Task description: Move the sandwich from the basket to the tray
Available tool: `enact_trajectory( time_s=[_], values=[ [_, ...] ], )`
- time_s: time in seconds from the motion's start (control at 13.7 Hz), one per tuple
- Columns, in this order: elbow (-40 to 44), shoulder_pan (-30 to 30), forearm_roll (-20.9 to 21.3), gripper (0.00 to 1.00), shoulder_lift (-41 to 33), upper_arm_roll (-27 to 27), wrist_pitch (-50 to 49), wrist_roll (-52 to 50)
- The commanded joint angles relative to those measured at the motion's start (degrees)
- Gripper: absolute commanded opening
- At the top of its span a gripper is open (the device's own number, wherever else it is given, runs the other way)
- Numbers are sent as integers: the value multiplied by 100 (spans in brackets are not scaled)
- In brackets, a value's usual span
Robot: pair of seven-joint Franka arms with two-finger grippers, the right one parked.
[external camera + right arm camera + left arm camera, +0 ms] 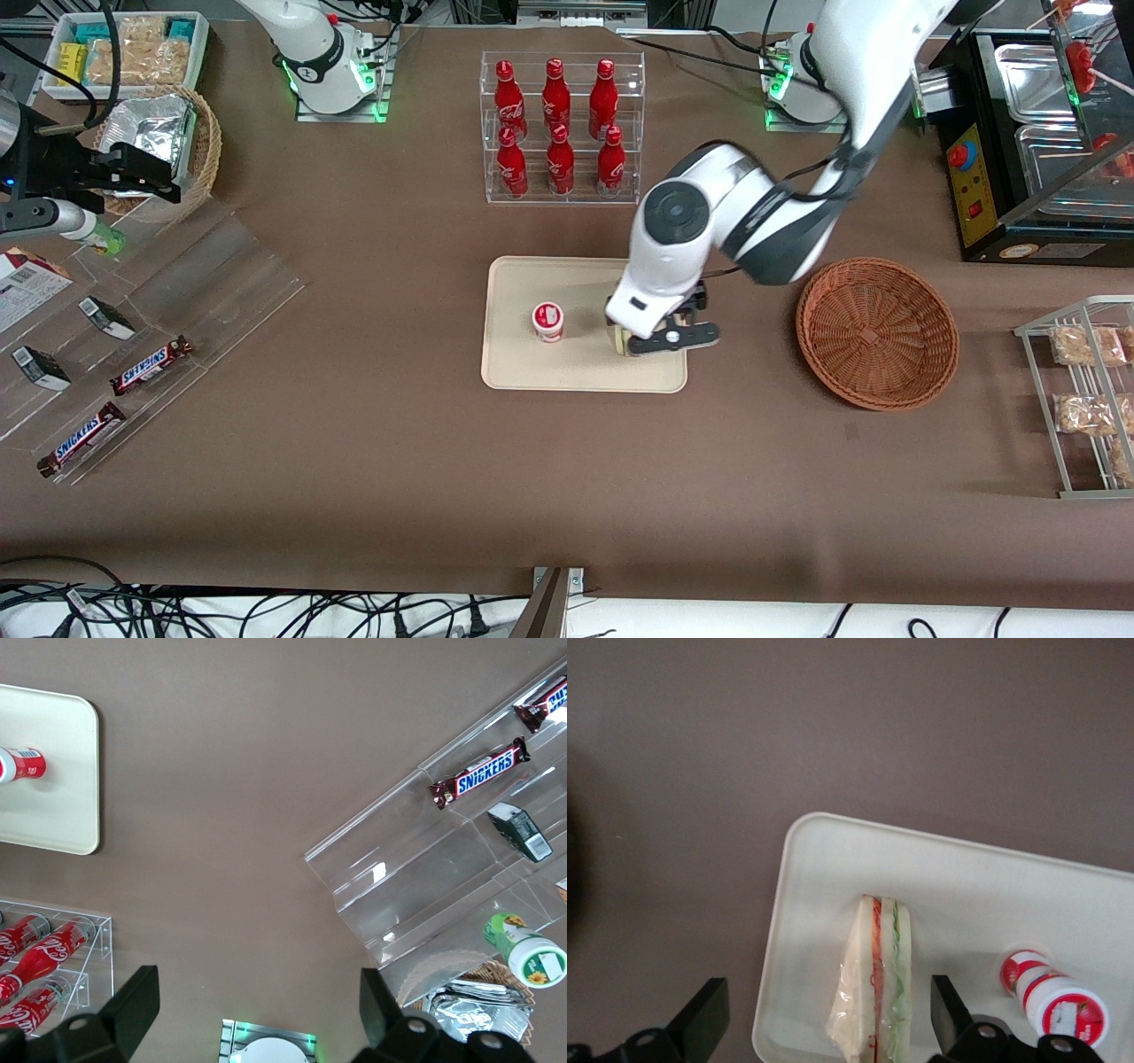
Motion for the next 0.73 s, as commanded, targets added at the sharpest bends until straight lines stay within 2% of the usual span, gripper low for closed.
enact_trajectory(
  time_s=[0.0, 0.15, 0.36, 0.66],
  values=[
    [-184, 324, -170, 100, -715, 0, -393, -53],
    [-184, 570, -179, 100, -988, -18, -448, -62],
    [-184, 825, -556, 100, -1524, -18, -772, -44],
    [-184, 1097, -828, 100, -2034, -26, -1229, 8]
  ],
)
